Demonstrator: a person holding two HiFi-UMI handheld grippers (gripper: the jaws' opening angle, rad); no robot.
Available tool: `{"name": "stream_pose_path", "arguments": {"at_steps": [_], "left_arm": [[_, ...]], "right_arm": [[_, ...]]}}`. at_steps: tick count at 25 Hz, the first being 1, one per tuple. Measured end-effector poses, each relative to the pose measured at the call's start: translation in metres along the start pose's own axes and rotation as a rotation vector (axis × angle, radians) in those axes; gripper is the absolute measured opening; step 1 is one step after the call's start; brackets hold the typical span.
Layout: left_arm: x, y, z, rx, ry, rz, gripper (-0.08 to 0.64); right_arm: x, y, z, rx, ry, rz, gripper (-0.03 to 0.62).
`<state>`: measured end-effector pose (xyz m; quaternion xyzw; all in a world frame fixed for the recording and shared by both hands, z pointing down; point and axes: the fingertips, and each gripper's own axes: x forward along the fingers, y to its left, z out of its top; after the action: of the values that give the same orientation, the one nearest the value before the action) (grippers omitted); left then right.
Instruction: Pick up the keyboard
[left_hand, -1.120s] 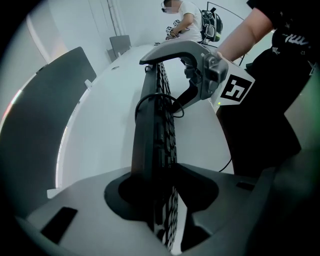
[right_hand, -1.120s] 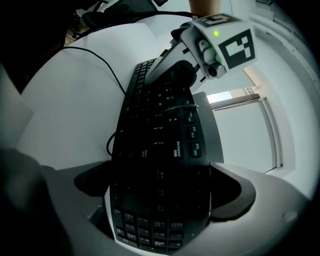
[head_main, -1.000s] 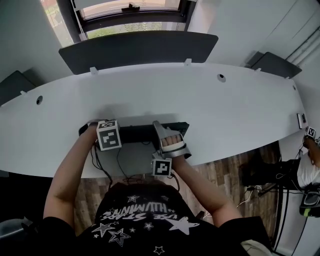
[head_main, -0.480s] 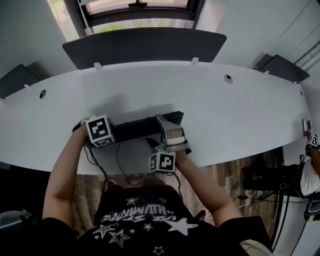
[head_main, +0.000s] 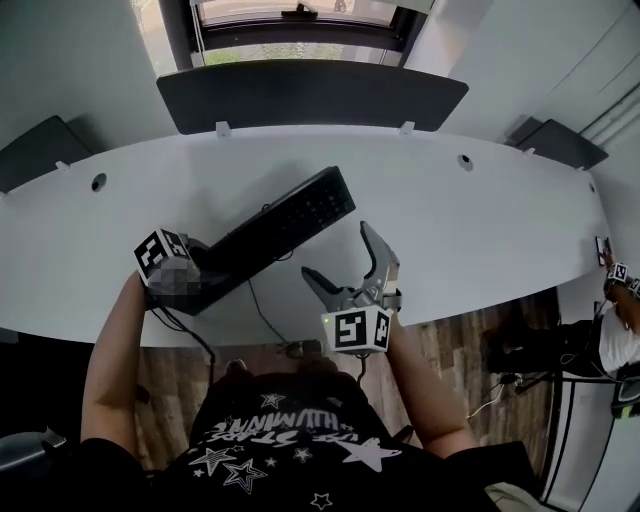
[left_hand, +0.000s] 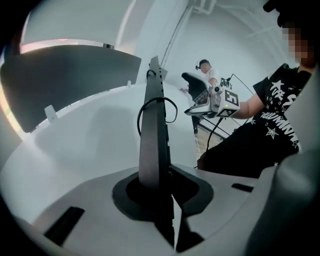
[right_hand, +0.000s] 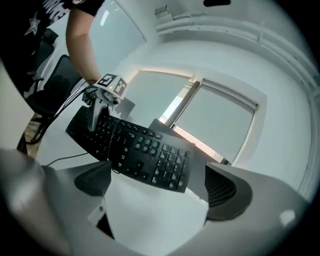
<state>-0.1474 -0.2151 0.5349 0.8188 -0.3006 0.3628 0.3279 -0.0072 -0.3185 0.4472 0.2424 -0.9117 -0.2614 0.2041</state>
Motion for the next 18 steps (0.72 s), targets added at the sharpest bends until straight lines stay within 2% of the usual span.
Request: {"name": "stream_pose_path", "arguments": {"at_steps": [5,10,15,16,18], "left_arm": [[-0.034,-0.003,-0.026,-0.129,-0.134,-0.009,0.069],[-0.062,-0.025,-0.037,-0.264,-0.296,-0.14,0.071],[-0.074,-0.038,-0.034,-0.277,-0.408,-0.242,0.069],[-0.075,-0.04,-0.036,-0.274,-0.418,-0.248,0.071],[-0.074,-0.043,-0.042,-0.254,-0.437,-0.223,0.071]], "right_arm": [[-0.002,0.015,0.017,0.273,0.054,-0.074,0.572],[-0.006,0.048,0.032,0.442,0.103,-0.114,0.572],[-0.011,0.08,0.038,0.578,0.145,-0.14,0.57],[-0.015,0.088,0.039,0.608,0.148,-0.138,0.567],[-0.025,0.105,0.043,0.677,0.15,-0.132,0.516]]}}
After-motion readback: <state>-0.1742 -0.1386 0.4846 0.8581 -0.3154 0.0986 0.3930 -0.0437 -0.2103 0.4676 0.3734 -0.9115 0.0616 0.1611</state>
